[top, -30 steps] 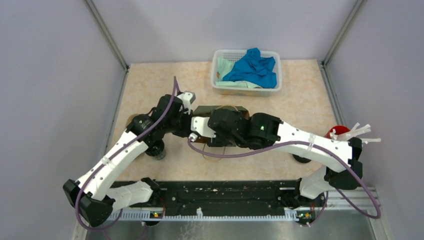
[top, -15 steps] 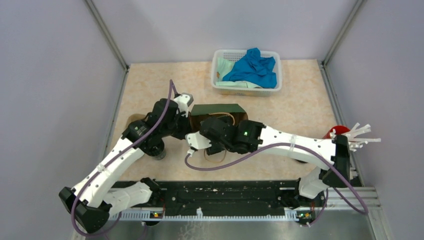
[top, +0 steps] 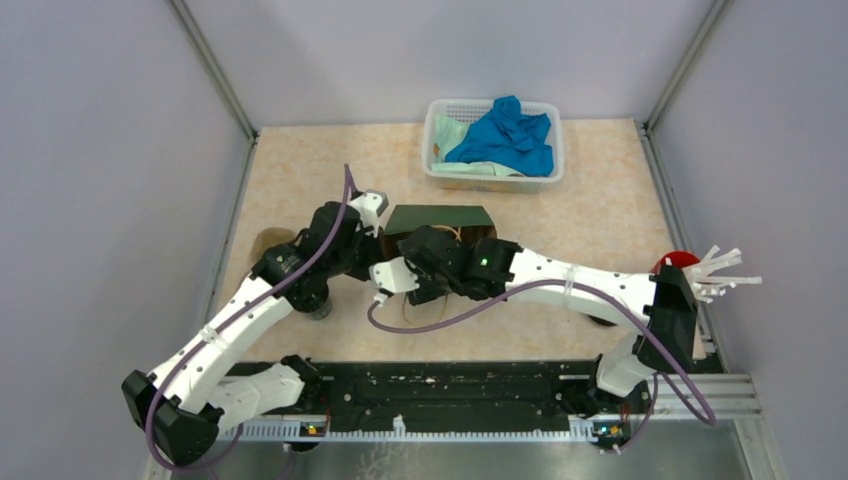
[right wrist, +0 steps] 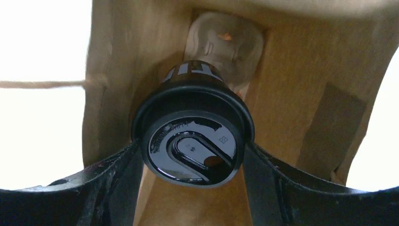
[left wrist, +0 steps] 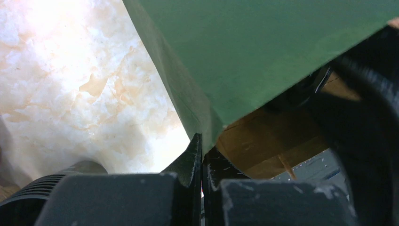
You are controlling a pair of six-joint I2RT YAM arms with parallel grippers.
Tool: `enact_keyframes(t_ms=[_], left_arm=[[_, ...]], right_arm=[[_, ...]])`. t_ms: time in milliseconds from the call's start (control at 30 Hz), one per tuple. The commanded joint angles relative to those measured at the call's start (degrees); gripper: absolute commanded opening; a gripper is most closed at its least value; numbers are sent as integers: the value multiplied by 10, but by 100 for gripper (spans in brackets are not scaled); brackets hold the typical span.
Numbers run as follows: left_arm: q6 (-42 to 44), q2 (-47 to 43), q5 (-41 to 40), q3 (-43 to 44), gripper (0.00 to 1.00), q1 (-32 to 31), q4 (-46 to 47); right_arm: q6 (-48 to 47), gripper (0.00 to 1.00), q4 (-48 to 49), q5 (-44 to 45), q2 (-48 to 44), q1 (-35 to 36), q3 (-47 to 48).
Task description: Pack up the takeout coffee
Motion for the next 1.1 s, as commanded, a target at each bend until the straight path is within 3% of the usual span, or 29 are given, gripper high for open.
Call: enact_keyframes(t_ms=[0,267,1067], left_arm=[[22,-32,0,-13,0,-1,24],[31,-33,-1,-16,0,0,28],[0,-52,41,-35,0,-1,29]], right_arm=[[4,45,15,8,-43,-39,-33],[4,45,30,12,-57,-60,-72],[-80,45,97,-5,-5,-103,-55]])
